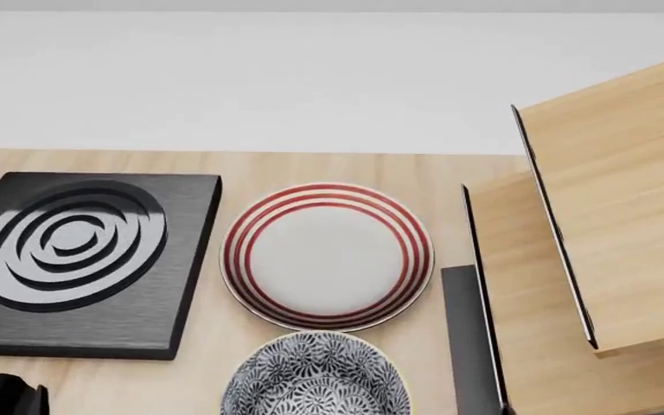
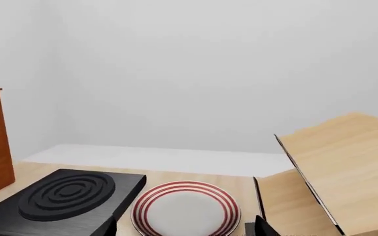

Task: Pick up the cream cheese and put it in the bowl.

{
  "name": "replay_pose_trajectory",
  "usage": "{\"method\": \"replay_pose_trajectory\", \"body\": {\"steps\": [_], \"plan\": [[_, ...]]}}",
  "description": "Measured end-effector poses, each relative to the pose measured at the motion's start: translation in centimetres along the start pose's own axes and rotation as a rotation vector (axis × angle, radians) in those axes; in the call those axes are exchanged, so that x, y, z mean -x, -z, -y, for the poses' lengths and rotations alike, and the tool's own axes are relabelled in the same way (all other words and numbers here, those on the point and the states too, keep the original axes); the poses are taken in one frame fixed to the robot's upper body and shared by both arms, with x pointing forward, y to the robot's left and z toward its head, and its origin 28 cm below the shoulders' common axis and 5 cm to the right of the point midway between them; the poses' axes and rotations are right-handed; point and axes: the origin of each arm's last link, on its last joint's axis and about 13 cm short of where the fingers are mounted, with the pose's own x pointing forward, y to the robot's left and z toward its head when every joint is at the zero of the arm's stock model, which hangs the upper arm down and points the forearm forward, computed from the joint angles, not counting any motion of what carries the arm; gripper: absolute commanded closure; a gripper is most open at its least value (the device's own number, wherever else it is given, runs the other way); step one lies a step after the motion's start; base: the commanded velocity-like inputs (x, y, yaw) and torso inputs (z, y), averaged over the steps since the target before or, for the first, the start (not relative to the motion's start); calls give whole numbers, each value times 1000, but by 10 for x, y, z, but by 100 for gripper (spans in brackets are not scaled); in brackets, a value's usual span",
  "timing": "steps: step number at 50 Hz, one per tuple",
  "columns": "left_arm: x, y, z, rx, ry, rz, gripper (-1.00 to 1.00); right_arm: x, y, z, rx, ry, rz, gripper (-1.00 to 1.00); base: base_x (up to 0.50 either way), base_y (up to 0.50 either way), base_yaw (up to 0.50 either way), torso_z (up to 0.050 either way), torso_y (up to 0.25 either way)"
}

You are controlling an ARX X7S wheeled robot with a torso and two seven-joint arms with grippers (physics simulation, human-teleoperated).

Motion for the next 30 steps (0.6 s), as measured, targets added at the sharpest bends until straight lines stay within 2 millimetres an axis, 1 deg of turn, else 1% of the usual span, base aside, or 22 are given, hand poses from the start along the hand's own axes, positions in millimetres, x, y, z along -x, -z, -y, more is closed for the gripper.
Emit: {"method": "replay_pose_trajectory", "body": {"steps": [11,13,30], "plan": [[1,-1,0,-3,1,2,-100,1,0,1,0,11,-4,-100,0,0,0,0,0],[1,-1,0,-3,1,2,-100,1,0,1,0,12,-4,-100,0,0,0,1,-113],[1,-1,0,-4,1,2,-100,1,0,2,-1,16,-5,-100,0,0,0,6,-239]]}}
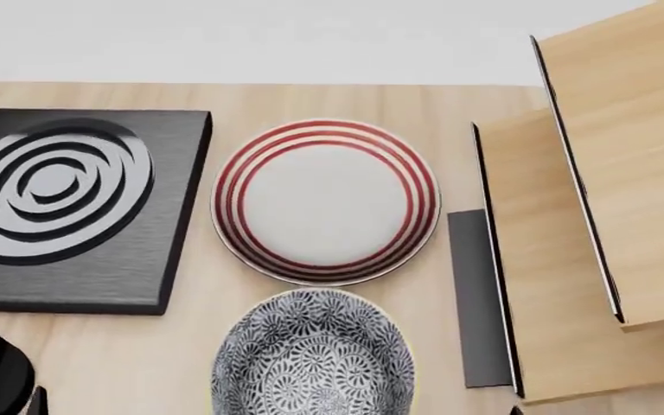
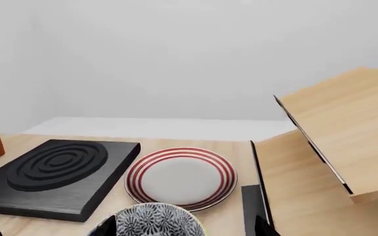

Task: Pick up the cream cheese and put it in the bowl.

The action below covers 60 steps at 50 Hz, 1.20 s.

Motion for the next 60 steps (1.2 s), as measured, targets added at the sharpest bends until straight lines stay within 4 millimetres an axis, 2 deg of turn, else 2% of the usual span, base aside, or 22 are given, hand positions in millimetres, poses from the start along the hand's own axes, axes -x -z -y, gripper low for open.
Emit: {"method": "replay_pose_trajectory", "body": {"steps": [10,30,42,60], "plan": [[0,0,0,0,0,0,-100,0,0,0,0,1,0,-100,0,0,0,6,-206],[0,4,0,-2,-2,-4,-100,-1,5,3,-1,5,-11,-100,0,0,0,0,-1],[0,6,-1,-3,-8,-7,-100,5,9,16,-3,60,-16,-100,0,0,0,0,0],[0,7,-2,-11,-15,-5,-100,23,2,39,-37,172,4,-100,0,0,0,0,0]]}}
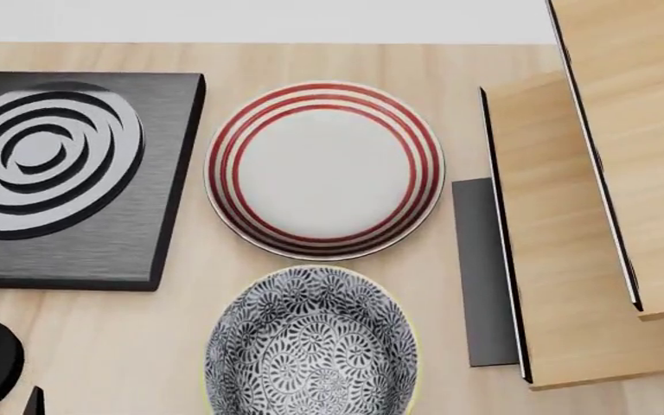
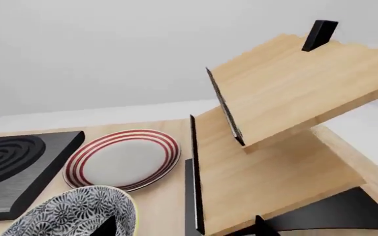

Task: Pick up the cream cheese and put it in the bowl.

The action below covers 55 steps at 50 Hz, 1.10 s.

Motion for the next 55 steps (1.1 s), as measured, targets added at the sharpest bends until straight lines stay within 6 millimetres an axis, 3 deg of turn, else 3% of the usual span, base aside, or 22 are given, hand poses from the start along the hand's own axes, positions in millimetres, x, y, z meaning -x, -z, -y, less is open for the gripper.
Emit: {"method": "replay_pose_trajectory", "body": {"steps": [22,38,55], "plan": [[0,1,0,-2,-6,0,-100,18,-11,27,11,201,49,-100,0,0,0,0,0],[0,-1,-3,-3,2,-8,-100,24,-12,34,15,252,54,-100,0,0,0,0,0],[-8,-12,-8,9,198,-78,-100,21,-8,34,12,252,39,-100,0,0,0,0,0]]}}
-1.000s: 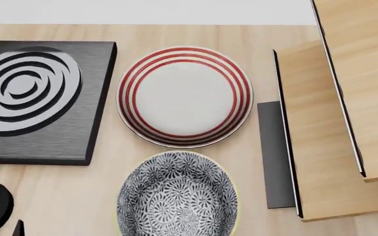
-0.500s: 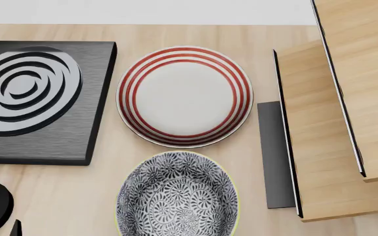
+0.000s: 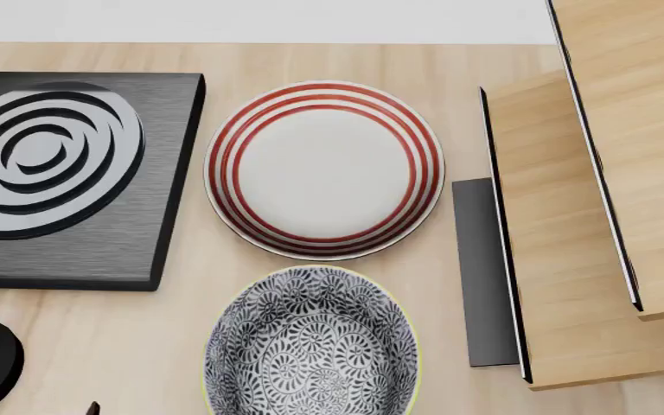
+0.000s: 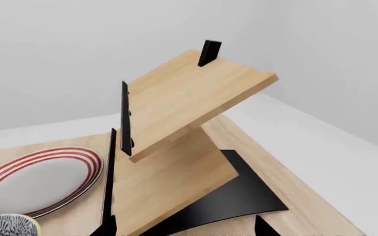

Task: Pick up the cream cheese and put it in the bowl.

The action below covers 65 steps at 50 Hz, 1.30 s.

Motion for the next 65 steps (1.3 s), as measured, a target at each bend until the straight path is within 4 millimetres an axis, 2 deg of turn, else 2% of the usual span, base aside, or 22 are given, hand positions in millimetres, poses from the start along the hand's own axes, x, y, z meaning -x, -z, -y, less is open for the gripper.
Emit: {"method": "replay_pose_trajectory", "body": {"steps": [22,39,49,65], "plan": [[-14,-11,-26,-26,132,-279,-100,-3,4,0,-3,-5,-14,-100,0,0,0,0,0],[-22,-4,-34,-26,183,-477,-100,-5,7,-1,-2,-11,-25,-100,0,0,0,0,0],[-20,-3,-37,-44,235,-568,-100,-6,9,-2,1,-15,-30,-100,0,0,0,0,0],[-7,-13,-37,-108,324,-655,-100,-7,9,-3,3,-19,-34,-100,0,0,0,0,0]]}}
